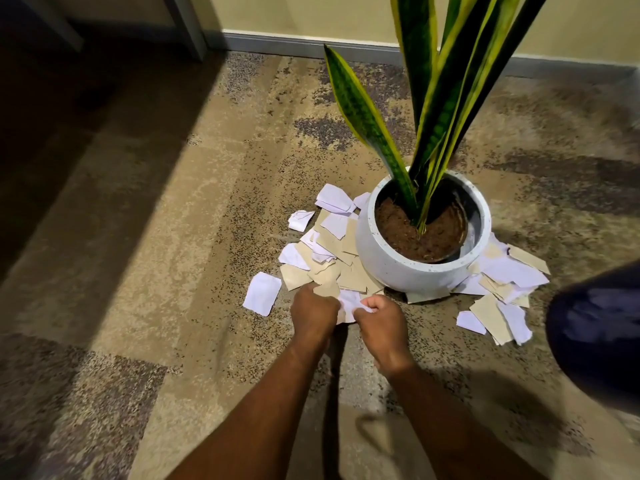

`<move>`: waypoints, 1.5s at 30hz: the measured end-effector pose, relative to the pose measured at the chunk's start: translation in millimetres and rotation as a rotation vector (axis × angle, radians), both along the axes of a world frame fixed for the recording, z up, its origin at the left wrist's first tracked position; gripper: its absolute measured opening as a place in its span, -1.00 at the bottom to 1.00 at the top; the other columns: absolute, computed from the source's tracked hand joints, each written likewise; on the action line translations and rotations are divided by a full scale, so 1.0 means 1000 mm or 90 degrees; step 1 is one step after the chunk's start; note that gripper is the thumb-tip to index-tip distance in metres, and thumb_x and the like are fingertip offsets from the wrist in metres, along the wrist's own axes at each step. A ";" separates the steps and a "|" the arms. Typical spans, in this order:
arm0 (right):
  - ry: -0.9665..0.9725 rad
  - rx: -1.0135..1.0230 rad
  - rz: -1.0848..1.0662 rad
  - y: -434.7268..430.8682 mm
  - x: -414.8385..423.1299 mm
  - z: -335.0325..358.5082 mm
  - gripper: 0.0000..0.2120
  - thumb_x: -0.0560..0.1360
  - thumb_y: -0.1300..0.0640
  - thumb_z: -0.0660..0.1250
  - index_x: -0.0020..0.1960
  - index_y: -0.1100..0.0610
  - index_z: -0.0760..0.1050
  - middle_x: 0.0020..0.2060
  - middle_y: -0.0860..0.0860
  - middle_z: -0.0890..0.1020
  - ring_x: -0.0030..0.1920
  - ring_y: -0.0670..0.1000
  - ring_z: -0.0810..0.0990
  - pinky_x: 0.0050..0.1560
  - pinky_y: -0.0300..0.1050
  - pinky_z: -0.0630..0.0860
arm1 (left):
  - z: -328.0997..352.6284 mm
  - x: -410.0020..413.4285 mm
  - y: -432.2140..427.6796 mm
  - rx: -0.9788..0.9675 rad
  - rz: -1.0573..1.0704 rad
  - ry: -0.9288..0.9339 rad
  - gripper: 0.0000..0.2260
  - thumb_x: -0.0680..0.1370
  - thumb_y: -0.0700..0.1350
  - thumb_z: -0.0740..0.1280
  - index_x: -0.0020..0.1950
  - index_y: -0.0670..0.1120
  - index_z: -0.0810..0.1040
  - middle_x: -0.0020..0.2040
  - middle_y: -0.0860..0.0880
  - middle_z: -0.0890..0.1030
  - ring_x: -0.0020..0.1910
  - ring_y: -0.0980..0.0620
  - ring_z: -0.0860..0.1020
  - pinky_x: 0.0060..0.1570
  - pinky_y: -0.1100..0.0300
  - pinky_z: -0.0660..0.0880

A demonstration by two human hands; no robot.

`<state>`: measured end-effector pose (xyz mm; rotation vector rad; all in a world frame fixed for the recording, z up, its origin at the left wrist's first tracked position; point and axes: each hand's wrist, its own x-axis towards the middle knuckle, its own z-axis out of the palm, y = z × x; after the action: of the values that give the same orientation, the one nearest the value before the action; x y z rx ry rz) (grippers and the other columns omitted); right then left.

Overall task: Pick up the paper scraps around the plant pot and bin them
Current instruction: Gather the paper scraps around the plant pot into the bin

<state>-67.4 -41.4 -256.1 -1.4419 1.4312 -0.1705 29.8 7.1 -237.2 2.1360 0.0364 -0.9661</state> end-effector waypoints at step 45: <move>-0.089 -0.524 -0.125 -0.114 -0.159 0.300 -0.93 0.46 0.12 0.37 -0.07 0.09 0.56 -0.15 -0.04 0.57 -0.22 -0.10 0.53 -0.18 -0.37 0.43 | 0.228 -0.129 -0.162 -0.223 -0.503 -0.216 -0.81 0.51 0.01 0.30 -0.17 -0.07 0.62 -0.27 0.02 0.67 -0.28 0.13 0.62 -0.22 0.16 0.55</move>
<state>-226.4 -155.2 43.7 -1.8743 1.4481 -1.0613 -99.6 -154.6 -8.9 1.9538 -1.1285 -0.9146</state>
